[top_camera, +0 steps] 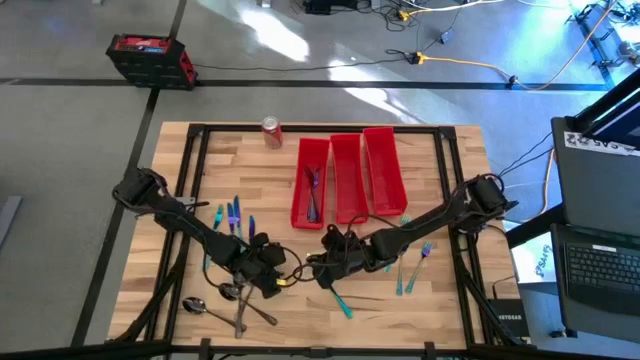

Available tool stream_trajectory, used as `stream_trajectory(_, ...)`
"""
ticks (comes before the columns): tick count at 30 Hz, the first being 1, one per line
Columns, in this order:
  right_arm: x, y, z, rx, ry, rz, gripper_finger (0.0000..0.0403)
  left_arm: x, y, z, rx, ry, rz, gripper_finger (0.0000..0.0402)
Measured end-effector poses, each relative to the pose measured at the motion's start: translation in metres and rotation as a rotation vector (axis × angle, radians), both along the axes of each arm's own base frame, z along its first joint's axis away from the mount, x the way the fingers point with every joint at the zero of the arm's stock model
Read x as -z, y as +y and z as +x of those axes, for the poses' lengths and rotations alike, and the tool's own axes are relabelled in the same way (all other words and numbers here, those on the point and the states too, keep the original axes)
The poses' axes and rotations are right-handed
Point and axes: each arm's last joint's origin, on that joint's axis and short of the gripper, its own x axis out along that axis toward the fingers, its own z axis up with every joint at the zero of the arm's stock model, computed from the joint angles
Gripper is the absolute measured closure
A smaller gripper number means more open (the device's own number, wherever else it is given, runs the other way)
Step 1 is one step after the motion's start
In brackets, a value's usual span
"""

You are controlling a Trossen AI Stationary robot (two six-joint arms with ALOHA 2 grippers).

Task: Sort silverware
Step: Put the black spoon into the center red bin

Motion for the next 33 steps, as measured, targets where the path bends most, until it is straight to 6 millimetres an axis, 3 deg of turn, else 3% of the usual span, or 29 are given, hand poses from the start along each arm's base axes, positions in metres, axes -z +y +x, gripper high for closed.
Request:
stream_trajectory(9, -0.013, -0.004, -0.008, -0.001, 0.012, -0.035, 0.0403, -0.039, 0.015, -0.001, 0.008, -0.097, -0.132, 0.0202)
stream_trajectory(13, -0.019, -0.006, -0.010, 0.017, -0.009, -0.057, 0.0403, -0.032, 0.019, 0.002, 0.075, 0.013, -0.275, 0.0202)
stream_trajectory(22, -0.021, -0.006, -0.010, 0.008, -0.012, -0.073, 0.0403, -0.017, 0.026, 0.016, 0.102, 0.000, -0.219, 0.0201)
stream_trajectory(33, -0.021, -0.006, -0.010, 0.015, -0.016, -0.079, 0.0403, -0.012, 0.029, 0.018, 0.130, 0.018, -0.202, 0.0201)
